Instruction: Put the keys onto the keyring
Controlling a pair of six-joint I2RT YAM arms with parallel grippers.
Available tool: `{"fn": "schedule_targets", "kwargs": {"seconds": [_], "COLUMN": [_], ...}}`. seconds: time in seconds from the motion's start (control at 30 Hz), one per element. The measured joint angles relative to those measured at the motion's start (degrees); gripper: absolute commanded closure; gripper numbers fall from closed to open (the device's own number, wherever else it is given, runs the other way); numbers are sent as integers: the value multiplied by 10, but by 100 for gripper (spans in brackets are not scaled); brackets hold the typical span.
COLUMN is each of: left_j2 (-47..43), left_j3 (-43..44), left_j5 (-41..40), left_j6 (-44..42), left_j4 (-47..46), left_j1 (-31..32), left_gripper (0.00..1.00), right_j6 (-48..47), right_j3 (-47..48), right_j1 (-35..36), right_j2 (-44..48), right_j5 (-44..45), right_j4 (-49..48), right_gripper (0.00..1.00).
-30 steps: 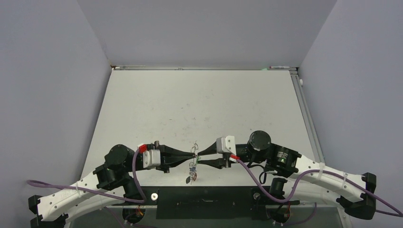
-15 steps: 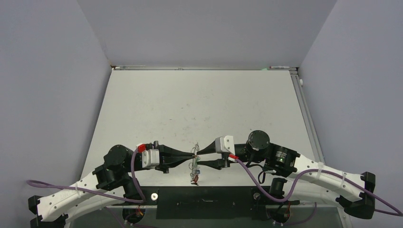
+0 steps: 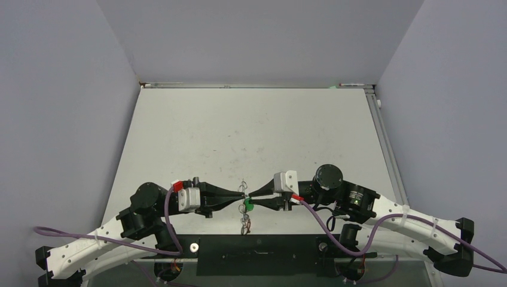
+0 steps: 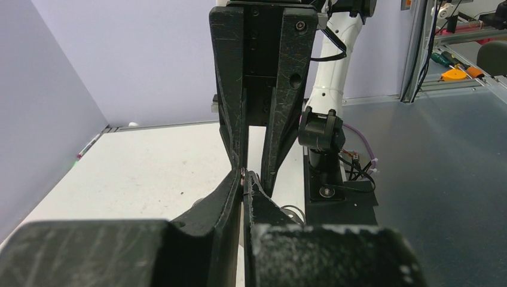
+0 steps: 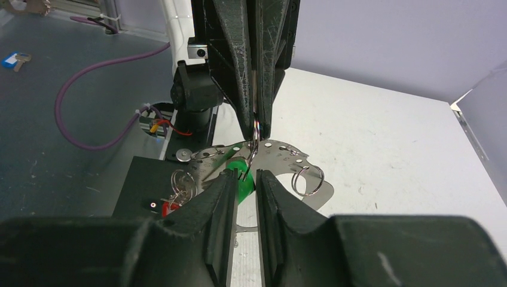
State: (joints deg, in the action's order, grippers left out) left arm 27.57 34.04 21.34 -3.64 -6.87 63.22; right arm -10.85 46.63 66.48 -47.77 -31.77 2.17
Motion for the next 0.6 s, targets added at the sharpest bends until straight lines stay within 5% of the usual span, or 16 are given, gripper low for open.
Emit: {"fn": "schedule_targets", "kwargs": {"seconds": [0.2,0.6], "left_j2": [0,-9], "left_j3": [0,-9], "left_j5": [-3,-16], "left_j6": [0,0], "left_j4": [0,-4], "left_j1": [0,0], "left_gripper": [100,100], "right_j6": [0,-1], "right_j3": [0,10], "right_j1": [0,0], "right_j2": [0,-24], "right_j5": [0,0], "right_j4": [0,1], "right_gripper": [94,95]}}
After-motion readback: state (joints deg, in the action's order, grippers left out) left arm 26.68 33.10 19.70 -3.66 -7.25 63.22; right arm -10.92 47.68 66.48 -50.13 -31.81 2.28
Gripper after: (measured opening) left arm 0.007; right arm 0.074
